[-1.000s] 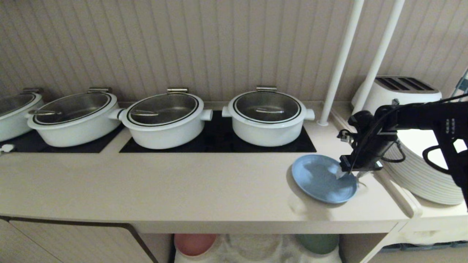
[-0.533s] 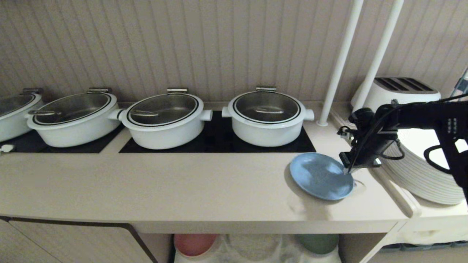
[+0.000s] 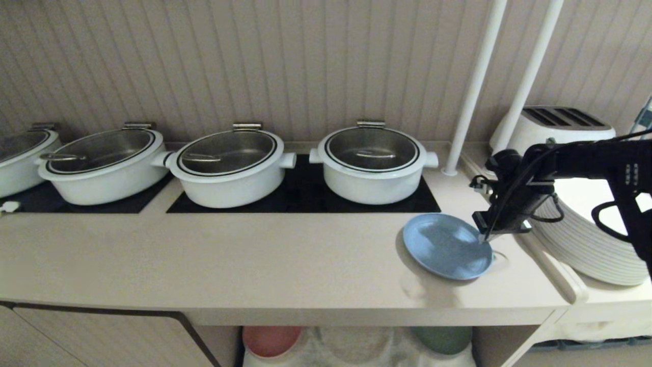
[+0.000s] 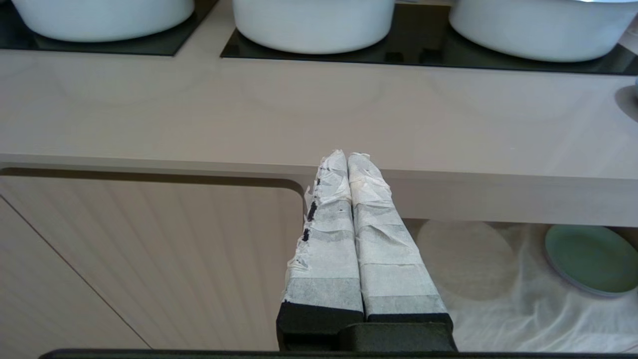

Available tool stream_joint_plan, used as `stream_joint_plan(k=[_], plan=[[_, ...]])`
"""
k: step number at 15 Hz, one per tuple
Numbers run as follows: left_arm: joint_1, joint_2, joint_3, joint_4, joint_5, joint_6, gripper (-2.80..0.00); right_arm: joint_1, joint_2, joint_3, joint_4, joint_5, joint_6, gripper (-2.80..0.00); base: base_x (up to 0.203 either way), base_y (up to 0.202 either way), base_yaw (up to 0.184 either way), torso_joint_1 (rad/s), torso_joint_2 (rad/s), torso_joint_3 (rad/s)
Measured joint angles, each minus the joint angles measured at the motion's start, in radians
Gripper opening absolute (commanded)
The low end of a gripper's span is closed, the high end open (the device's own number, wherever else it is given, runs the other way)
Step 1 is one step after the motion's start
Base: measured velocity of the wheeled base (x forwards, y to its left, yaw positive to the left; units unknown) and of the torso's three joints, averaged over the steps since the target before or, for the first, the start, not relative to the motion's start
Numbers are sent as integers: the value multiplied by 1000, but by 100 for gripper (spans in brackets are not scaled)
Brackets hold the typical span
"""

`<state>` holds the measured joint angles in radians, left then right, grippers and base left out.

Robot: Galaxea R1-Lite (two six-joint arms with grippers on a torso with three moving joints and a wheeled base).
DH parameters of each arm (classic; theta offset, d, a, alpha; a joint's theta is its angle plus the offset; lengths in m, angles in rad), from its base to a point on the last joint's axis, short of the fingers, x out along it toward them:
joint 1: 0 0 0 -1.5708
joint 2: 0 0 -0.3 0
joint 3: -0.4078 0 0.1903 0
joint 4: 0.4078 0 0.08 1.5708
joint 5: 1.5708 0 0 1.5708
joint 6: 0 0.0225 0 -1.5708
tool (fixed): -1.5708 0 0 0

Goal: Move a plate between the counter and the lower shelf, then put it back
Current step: Pick up the plate

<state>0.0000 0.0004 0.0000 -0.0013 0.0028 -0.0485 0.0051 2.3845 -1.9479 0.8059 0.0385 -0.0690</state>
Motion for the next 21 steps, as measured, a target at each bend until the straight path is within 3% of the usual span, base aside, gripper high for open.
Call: stream_joint_plan(k=[10, 15, 21], plan=[[0, 0, 0, 0, 0, 0, -280, -1, -102, 55, 59, 5, 3, -280, 0, 0, 0, 0, 0, 0], [0, 0, 0, 0, 0, 0, -280, -1, -230, 228, 49, 74, 4, -280, 0, 0, 0, 0, 0, 0], [0, 0, 0, 0, 0, 0, -280, -23, -439, 474, 28, 91, 11, -280, 0, 0, 0, 0, 0, 0]])
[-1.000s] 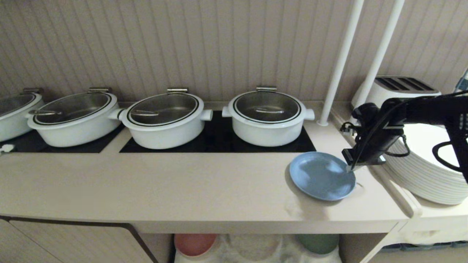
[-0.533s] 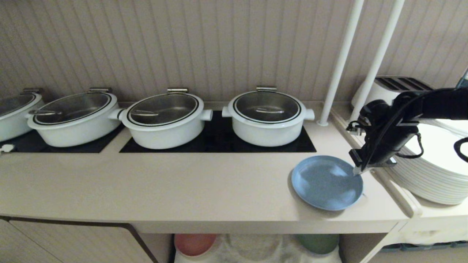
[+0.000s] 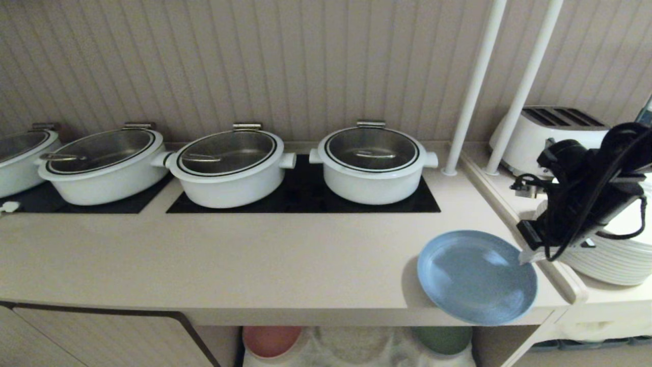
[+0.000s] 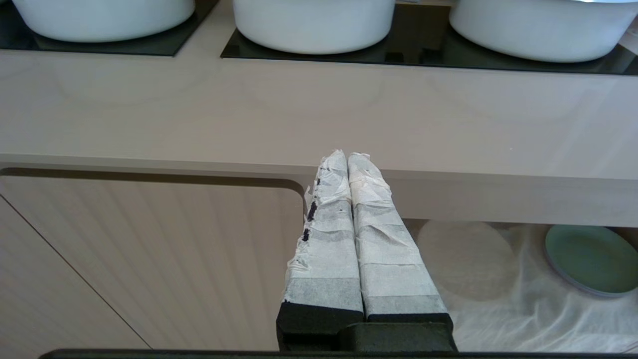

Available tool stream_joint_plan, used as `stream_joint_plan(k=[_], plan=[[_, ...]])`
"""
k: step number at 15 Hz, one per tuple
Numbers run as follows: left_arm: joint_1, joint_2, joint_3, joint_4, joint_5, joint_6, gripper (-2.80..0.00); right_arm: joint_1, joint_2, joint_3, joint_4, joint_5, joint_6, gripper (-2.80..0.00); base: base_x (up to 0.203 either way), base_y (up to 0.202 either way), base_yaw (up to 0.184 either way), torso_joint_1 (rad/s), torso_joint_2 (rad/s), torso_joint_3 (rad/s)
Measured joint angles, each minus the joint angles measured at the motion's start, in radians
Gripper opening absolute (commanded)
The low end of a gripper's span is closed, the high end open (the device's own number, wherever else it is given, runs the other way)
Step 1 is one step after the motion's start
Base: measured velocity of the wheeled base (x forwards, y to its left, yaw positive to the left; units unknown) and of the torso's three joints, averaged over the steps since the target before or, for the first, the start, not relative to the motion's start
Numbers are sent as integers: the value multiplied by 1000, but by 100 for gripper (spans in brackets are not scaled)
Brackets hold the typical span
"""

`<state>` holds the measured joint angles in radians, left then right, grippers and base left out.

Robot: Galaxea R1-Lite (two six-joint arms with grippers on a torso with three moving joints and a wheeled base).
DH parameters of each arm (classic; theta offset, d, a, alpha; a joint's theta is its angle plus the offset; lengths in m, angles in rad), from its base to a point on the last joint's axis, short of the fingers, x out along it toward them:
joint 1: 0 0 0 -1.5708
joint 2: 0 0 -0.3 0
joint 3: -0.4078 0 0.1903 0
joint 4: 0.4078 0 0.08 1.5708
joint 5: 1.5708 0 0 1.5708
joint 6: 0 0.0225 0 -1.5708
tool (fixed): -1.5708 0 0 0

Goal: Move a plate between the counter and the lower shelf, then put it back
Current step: Pick up the plate, then put the plate in the cupboard

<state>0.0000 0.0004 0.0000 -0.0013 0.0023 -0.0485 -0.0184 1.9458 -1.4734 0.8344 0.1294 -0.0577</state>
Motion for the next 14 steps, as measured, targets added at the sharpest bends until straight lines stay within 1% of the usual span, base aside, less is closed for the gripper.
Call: stream_joint_plan(k=[2, 5, 6, 11, 14], plan=[[0, 0, 0, 0, 0, 0, -280, -13, -70, 81, -37, 5, 1, -280, 0, 0, 0, 0, 0, 0], [0, 0, 0, 0, 0, 0, -280, -37, -176, 179, -50, 88, 1, -280, 0, 0, 0, 0, 0, 0], [0, 0, 0, 0, 1, 0, -280, -42, -213, 210, -51, 103, 1, -280, 0, 0, 0, 0, 0, 0], [0, 0, 0, 0, 0, 0, -280, -59, -394, 369, -48, 146, 2, -280, 0, 0, 0, 0, 0, 0], [0, 0, 0, 0, 0, 0, -280, -62, -486, 478, -50, 152, 2, -280, 0, 0, 0, 0, 0, 0]])
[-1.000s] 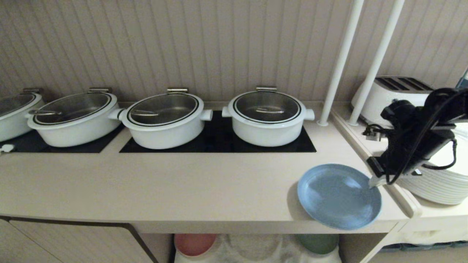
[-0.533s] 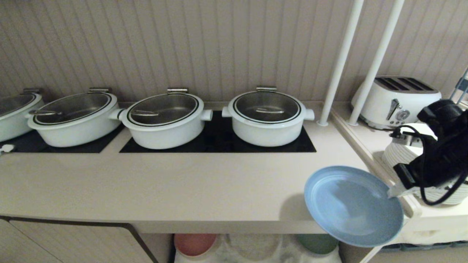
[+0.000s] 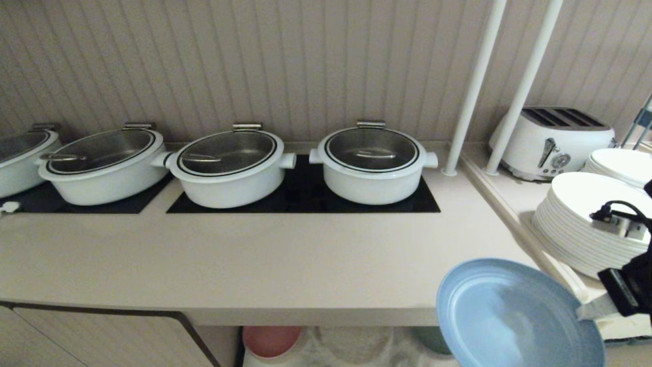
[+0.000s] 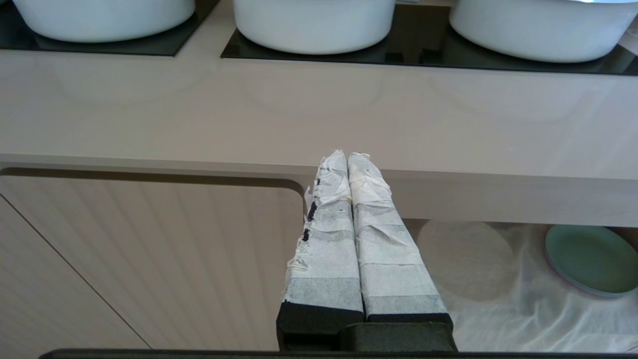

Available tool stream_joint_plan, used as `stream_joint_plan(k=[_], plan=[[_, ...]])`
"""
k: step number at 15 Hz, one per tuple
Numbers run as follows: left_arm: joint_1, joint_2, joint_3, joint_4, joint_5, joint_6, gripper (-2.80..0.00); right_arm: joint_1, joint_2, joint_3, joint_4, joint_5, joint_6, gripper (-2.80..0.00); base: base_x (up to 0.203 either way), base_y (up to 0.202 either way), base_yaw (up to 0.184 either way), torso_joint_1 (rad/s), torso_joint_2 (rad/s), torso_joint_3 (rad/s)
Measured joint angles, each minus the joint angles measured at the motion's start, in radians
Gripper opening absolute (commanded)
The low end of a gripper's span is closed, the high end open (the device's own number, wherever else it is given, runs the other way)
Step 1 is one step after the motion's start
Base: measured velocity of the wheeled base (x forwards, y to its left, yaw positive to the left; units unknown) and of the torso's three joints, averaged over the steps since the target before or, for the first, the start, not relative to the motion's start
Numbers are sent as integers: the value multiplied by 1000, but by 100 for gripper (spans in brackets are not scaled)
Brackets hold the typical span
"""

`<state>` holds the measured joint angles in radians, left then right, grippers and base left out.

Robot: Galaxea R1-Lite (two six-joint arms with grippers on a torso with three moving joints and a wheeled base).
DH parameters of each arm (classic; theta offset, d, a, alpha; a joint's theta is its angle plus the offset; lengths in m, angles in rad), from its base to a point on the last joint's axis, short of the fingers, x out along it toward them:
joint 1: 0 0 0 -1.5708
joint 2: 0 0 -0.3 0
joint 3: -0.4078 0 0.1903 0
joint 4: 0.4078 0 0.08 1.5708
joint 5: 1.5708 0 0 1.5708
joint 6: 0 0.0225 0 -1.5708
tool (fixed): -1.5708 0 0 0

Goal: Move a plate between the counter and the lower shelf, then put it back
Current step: Put the plate in the cupboard

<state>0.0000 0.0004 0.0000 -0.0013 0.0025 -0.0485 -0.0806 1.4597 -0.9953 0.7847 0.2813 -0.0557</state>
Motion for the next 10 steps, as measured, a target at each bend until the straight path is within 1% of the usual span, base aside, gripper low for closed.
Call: stream_joint_plan(k=[5, 10], plan=[[0, 0, 0, 0, 0, 0, -280, 2, -127, 152, -4, 1, -1, -280, 0, 0, 0, 0, 0, 0], [0, 0, 0, 0, 0, 0, -280, 3, -202, 225, -3, 7, 0, -280, 0, 0, 0, 0, 0, 0]])
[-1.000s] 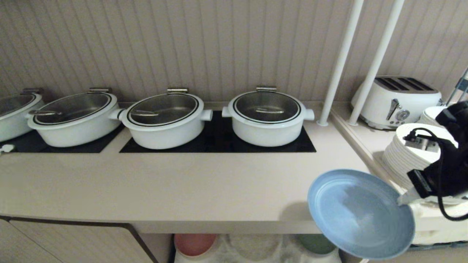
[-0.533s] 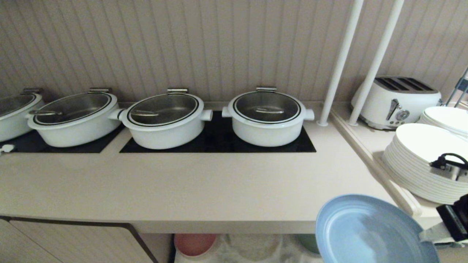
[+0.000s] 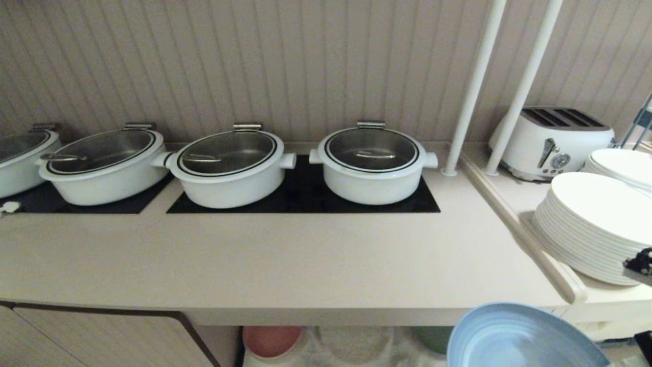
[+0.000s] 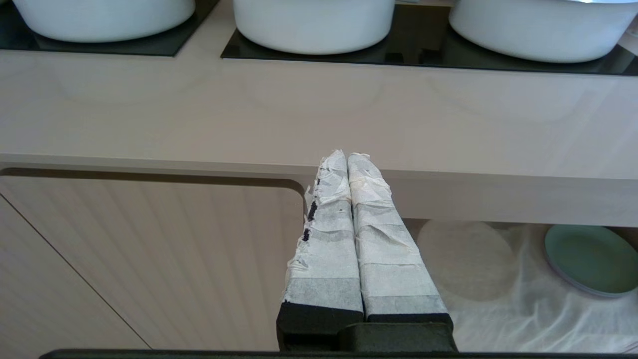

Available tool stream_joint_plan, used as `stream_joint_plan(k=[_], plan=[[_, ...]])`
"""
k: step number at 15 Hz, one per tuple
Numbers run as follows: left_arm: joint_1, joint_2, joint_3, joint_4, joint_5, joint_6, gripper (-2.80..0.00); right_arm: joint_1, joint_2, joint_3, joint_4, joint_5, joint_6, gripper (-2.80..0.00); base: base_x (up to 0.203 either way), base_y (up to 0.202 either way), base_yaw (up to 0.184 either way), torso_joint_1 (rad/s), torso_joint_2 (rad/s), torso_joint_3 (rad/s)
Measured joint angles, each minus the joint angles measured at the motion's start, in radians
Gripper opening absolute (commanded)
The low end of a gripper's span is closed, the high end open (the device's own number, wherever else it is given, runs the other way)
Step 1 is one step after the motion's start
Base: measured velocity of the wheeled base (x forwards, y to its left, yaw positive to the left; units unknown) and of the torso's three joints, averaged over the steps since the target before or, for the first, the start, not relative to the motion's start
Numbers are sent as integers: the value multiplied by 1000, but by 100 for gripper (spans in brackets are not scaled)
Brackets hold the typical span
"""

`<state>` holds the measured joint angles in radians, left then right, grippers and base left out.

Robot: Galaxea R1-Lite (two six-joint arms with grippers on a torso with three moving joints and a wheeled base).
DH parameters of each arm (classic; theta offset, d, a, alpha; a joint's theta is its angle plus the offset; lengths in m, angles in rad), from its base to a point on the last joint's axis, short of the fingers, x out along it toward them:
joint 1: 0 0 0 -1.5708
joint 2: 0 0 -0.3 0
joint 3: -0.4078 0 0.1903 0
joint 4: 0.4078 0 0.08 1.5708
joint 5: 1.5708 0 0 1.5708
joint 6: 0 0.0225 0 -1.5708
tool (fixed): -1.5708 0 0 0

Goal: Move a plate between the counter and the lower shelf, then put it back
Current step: Put the plate in the cupboard

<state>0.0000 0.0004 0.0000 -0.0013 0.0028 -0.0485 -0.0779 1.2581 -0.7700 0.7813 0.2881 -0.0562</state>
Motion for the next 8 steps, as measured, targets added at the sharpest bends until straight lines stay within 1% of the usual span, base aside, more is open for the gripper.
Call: stream_joint_plan(k=[4, 8], plan=[[0, 0, 0, 0, 0, 0, -280, 0, -29, 54, -4, 1, 0, -280, 0, 0, 0, 0, 0, 0], [0, 0, 0, 0, 0, 0, -280, 0, -33, 69, -5, 0, 0, -280, 0, 0, 0, 0, 0, 0]])
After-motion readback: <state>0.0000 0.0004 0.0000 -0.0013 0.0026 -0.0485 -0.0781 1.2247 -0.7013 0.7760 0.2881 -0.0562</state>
